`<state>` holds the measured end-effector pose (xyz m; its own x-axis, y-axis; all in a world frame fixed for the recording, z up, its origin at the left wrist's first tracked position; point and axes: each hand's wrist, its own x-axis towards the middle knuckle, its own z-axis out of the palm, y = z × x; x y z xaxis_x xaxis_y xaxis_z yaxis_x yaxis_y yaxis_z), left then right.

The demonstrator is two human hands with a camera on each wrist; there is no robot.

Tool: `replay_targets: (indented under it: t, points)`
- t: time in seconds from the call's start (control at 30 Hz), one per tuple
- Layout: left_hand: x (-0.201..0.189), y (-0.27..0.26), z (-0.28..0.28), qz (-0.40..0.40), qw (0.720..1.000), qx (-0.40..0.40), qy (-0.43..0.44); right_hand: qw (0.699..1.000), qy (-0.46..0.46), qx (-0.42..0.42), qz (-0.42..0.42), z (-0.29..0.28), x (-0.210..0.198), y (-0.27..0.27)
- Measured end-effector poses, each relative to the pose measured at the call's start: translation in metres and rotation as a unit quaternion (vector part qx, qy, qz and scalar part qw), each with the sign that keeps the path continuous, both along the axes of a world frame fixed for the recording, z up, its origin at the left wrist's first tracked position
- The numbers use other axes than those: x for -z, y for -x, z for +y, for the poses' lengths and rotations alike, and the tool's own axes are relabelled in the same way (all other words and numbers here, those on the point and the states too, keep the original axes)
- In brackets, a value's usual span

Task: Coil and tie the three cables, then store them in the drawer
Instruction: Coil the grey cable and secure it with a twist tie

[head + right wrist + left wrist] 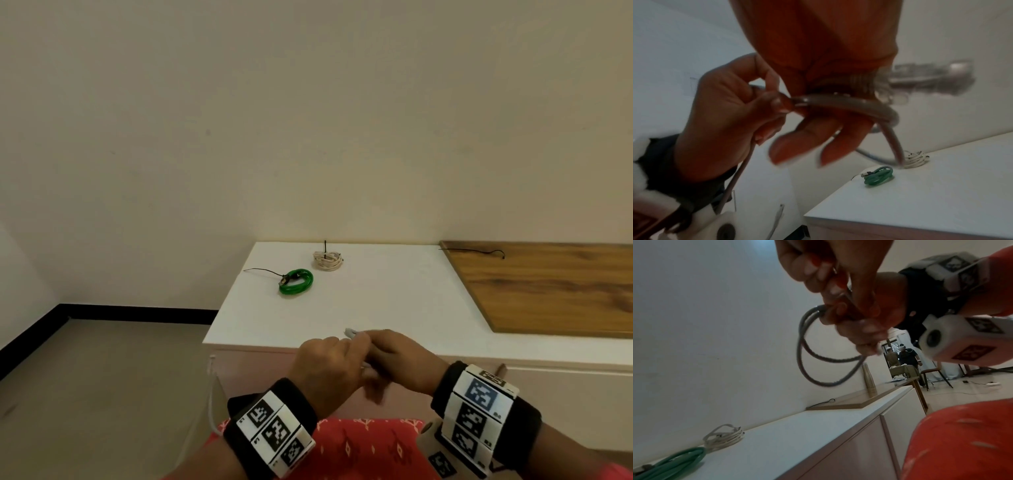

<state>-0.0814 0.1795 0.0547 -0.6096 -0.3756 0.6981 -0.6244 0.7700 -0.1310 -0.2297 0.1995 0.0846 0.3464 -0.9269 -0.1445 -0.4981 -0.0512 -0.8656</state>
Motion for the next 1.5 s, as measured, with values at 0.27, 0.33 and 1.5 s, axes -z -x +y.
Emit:
replay_targets:
  t: [0.27,0.33,1.5]
  points:
    - [-0.021,-0.025,-0.027,0.050,0.950,0.037,-0.307,0.981,-0.165,-0.001,-0.105,-0.001,-0.006,0.013]
    - [-0.020,-0.035,-0.037,0.107,0.919,0.069,-0.373,0.971,-0.202,-0.018,-0.128,-0.002,-0.008,0.017]
    - [-0.010,0.002,0.001,-0.137,0.986,0.090,0.020,0.994,0.067,0.065,-0.053,-0.005,-0.019,0.012]
